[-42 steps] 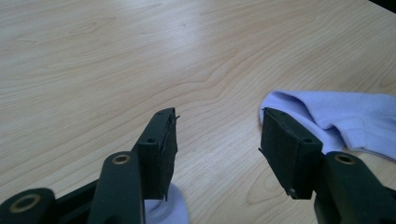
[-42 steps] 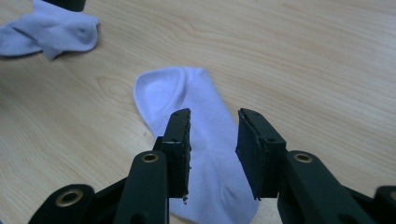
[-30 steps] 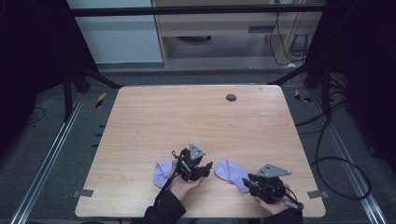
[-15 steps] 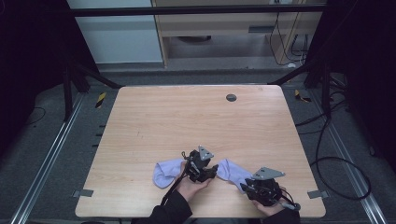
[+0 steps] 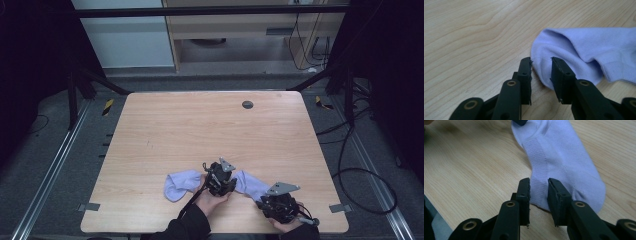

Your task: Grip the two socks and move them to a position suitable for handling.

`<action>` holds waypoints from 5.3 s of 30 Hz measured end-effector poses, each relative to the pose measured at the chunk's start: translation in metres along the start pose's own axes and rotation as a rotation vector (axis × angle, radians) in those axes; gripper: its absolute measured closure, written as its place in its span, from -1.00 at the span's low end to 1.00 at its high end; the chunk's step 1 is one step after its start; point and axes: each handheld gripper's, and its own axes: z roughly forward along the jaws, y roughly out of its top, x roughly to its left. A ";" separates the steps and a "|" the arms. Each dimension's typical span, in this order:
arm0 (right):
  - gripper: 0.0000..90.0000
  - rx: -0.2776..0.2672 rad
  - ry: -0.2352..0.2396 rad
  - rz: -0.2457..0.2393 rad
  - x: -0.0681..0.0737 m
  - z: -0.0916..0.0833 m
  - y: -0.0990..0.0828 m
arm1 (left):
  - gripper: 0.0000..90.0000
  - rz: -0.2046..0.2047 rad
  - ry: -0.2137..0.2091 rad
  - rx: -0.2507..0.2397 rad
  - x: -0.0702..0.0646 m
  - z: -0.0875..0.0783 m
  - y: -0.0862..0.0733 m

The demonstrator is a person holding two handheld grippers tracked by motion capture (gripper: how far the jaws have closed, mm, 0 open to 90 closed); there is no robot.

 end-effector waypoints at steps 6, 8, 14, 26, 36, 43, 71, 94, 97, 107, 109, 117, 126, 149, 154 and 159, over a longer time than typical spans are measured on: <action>0.71 0.003 0.015 0.004 0.000 0.001 0.000 | 0.77 0.003 -0.005 0.004 -0.001 0.000 0.000; 0.76 0.010 0.019 0.014 0.000 0.001 0.001 | 0.84 0.005 -0.006 0.003 -0.002 0.001 0.000; 0.91 0.022 0.042 0.035 -0.001 0.002 0.003 | 0.95 0.017 -0.006 0.007 -0.003 0.001 0.001; 0.91 -0.212 -0.017 0.097 -0.010 -0.028 0.014 | 0.97 0.049 -0.014 -0.014 -0.005 -0.001 0.001; 0.91 -0.266 -0.171 0.209 -0.033 -0.031 0.022 | 0.97 0.061 -0.029 -0.018 -0.005 -0.001 0.001; 0.90 -0.220 -0.253 0.236 -0.050 -0.020 0.022 | 0.97 0.070 -0.024 -0.015 -0.005 -0.001 0.001; -0.03 -0.280 -0.196 0.192 -0.050 -0.023 0.034 | -0.06 0.049 -0.021 -0.121 0.040 -0.065 0.006; -0.09 -0.265 -0.057 0.074 -0.003 0.006 0.088 | -0.25 -0.124 0.142 -0.194 0.138 -0.148 -0.057; -0.08 -0.260 -0.030 0.065 0.003 0.012 0.094 | -0.25 -0.136 0.156 -0.186 0.144 -0.150 -0.066; -0.04 -0.246 0.020 0.013 0.026 0.032 0.112 | -0.24 -0.162 0.170 -0.167 0.151 -0.155 -0.092; -0.01 -0.245 0.039 0.002 0.032 0.035 0.116 | -0.23 -0.161 0.168 -0.156 0.151 -0.154 -0.097; 0.15 -0.214 0.098 -0.046 0.057 0.052 0.127 | -0.17 -0.142 0.155 -0.108 0.146 -0.150 -0.107; 0.32 -0.167 0.144 -0.113 0.081 0.074 0.131 | -0.01 -0.133 0.136 -0.053 0.138 -0.138 -0.113; 0.57 -0.075 0.181 -0.182 0.105 0.120 0.120 | 0.42 -0.097 0.113 0.043 0.123 -0.118 -0.112; 0.77 -0.058 0.190 -0.185 0.108 0.121 0.120 | 0.61 -0.094 0.106 0.048 0.122 -0.117 -0.111; 0.88 -0.054 0.199 -0.169 0.108 0.121 0.121 | 0.77 -0.099 0.096 0.055 0.123 -0.116 -0.110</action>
